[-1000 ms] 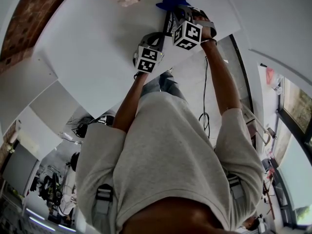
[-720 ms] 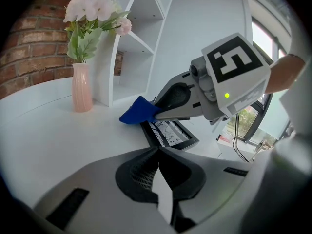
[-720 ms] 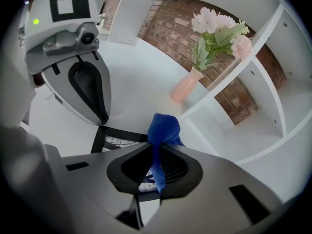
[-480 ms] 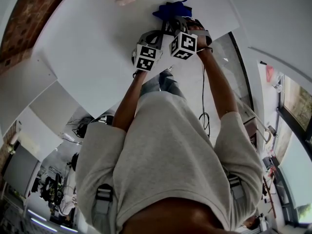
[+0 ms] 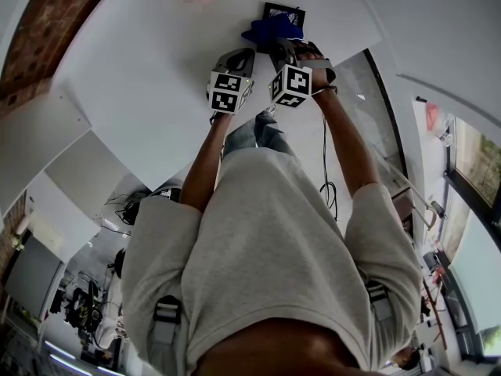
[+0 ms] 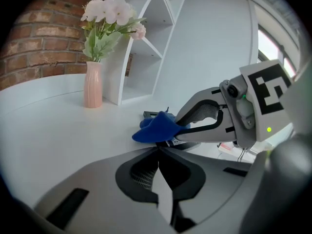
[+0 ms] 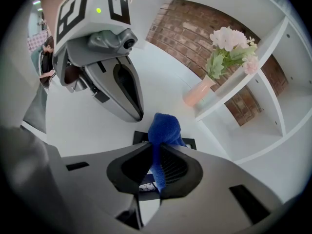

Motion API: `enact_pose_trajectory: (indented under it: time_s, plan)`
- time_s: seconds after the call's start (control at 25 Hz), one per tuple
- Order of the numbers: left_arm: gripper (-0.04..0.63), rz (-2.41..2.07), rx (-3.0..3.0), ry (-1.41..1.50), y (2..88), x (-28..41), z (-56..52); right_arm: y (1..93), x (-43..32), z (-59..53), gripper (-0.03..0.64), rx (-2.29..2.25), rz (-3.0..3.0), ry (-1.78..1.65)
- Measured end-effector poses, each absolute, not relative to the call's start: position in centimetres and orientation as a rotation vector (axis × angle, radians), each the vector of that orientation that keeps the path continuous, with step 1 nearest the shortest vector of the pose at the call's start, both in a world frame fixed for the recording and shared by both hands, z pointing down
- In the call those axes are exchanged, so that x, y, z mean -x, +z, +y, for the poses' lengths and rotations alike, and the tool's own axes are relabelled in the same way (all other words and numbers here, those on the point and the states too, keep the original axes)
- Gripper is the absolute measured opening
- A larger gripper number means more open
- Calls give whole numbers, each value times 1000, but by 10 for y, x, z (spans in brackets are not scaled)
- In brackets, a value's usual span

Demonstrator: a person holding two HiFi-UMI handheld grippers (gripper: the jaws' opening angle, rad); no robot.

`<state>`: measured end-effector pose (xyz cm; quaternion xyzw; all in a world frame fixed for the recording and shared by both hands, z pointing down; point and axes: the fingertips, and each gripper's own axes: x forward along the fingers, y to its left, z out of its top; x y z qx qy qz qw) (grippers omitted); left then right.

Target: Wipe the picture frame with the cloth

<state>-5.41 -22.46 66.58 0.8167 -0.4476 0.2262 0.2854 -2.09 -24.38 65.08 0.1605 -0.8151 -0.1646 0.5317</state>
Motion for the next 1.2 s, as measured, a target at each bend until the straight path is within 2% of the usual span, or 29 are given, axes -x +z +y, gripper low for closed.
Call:
enact_pose_trajectory:
  time_s: [0.8,1.2]
  plan:
    - [17,-1250,-2203,582,645,67,-214,645,20,-206,58,-382,-1936,-413]
    - [17,-1298,-2237,557,617,65,-214,592,11,-211,58,-610,-2101,-269]
